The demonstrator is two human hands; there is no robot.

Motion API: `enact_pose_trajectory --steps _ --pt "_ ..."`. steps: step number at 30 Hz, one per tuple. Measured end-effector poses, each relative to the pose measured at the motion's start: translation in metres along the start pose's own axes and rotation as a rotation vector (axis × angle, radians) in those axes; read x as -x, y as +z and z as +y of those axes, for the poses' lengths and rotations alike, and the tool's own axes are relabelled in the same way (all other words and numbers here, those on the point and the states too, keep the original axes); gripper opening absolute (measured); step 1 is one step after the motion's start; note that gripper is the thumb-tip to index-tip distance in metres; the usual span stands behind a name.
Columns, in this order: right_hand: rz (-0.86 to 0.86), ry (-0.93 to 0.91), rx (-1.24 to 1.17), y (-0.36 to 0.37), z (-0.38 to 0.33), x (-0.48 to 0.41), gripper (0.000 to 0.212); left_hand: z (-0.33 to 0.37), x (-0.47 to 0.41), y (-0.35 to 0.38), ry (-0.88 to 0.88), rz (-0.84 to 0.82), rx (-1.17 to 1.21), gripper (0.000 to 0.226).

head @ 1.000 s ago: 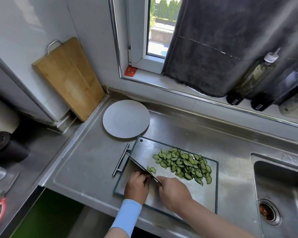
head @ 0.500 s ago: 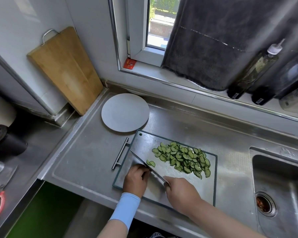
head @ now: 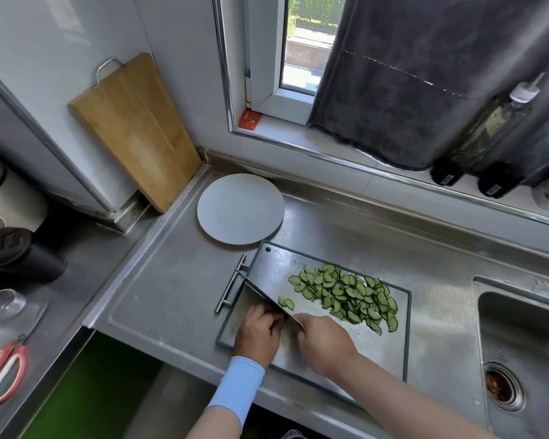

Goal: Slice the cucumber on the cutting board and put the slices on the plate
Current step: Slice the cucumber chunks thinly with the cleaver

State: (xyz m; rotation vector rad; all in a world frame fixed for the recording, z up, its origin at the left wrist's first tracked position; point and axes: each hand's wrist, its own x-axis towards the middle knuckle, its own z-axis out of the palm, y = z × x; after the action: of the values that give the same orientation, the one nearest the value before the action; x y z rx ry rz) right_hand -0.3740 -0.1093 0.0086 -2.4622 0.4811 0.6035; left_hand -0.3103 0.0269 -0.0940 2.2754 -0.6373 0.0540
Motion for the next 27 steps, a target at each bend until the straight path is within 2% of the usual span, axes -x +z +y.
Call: enact_pose_trajectory --steps 10,18,23,27 --pt "0.067 0.006 0.07 -0.004 0.017 0.027 0.022 -0.001 -0.001 -0.001 0.0 0.0 0.009 0.021" --pt "0.029 0.03 0.059 -0.003 0.016 0.028 0.019 0.001 0.0 -0.003 -0.027 0.015 0.019 0.019" --pt "-0.002 0.043 0.049 0.0 0.008 0.016 0.008 -0.002 0.001 -0.003 -0.039 -0.003 0.046 0.022" --pt "0.001 0.045 0.04 0.003 0.0 0.004 0.012 -0.003 0.003 -0.002 -0.032 -0.021 0.032 0.022"
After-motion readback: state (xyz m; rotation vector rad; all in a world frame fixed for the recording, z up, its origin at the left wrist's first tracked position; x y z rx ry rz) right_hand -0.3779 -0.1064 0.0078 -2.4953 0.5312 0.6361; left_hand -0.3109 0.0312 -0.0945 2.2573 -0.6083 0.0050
